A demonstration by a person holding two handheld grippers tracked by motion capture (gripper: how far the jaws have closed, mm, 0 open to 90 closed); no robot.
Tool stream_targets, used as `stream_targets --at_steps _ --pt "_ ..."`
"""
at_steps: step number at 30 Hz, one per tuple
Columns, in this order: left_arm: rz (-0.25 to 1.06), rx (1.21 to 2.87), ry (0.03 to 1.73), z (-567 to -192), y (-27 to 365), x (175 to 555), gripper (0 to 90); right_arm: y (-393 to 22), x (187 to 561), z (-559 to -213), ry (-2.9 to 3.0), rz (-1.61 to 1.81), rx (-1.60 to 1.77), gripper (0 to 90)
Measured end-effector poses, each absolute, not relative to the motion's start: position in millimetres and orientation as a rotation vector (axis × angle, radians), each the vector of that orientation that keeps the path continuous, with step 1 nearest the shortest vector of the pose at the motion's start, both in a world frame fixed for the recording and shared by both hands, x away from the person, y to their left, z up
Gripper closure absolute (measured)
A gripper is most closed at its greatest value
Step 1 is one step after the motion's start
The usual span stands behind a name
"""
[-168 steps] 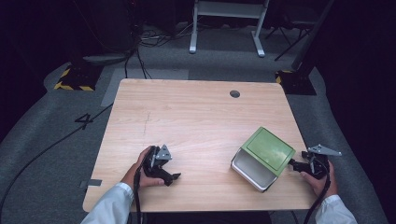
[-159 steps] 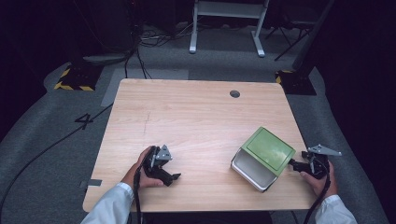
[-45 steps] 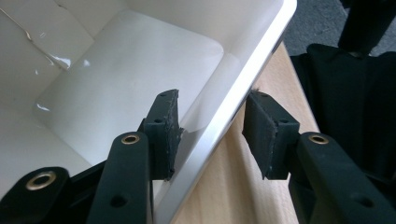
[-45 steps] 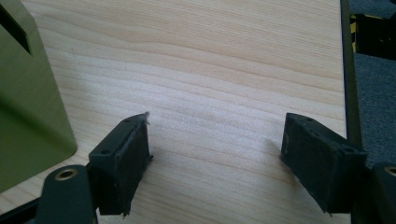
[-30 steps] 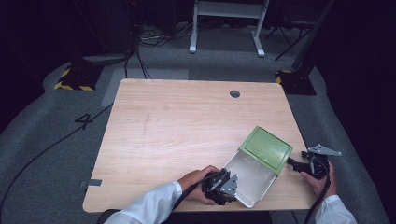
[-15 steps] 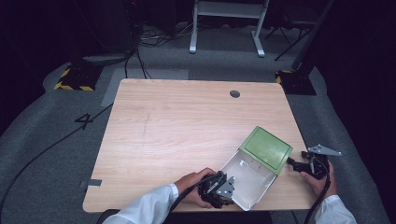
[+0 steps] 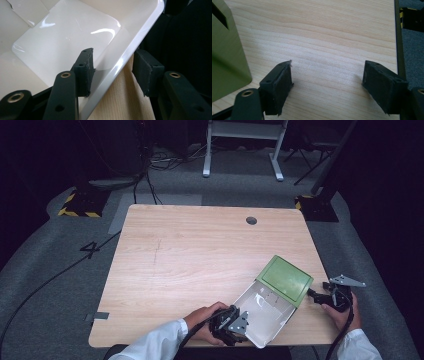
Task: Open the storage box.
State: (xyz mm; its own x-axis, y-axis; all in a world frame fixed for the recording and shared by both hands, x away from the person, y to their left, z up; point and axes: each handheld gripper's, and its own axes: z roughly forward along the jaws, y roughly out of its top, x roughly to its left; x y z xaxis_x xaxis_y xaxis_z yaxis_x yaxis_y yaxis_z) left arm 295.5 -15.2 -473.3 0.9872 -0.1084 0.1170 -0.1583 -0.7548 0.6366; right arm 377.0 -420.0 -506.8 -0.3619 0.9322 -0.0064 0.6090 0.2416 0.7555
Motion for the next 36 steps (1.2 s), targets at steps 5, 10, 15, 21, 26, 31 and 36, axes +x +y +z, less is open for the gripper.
stream_targets --at_steps 5,10,15,21,26,31,36 --pt "0.097 2.433 -0.18 -473.3 -13.5 294.2 51.5 -420.0 377.0 -506.8 2.06 0.935 1.406 23.5" --pt "0.094 2.429 -0.161 -471.7 -9.0 292.7 45.4 -420.0 376.9 -506.8 2.06 0.935 1.406 23.5" --pt "0.089 2.397 -0.119 -466.5 -4.1 291.6 36.2 -420.1 377.0 -506.8 2.06 0.935 1.406 23.5" --pt "0.09 2.373 -0.095 -460.5 -0.1 288.6 26.6 -420.1 377.0 -506.8 2.06 0.935 1.406 23.5" --pt "0.103 2.323 -0.045 -453.4 6.0 286.9 18.2 -420.1 377.0 -506.8 2.06 0.935 1.406 23.5" --pt "0.128 2.292 -0.045 -444.7 12.4 281.8 17.4 -420.0 377.0 -506.8 2.06 0.935 1.406 23.5" --pt "0.158 2.261 0.009 -437.7 27.2 283.1 17.3 -420.1 377.0 -506.8 2.06 0.935 1.405 23.5"
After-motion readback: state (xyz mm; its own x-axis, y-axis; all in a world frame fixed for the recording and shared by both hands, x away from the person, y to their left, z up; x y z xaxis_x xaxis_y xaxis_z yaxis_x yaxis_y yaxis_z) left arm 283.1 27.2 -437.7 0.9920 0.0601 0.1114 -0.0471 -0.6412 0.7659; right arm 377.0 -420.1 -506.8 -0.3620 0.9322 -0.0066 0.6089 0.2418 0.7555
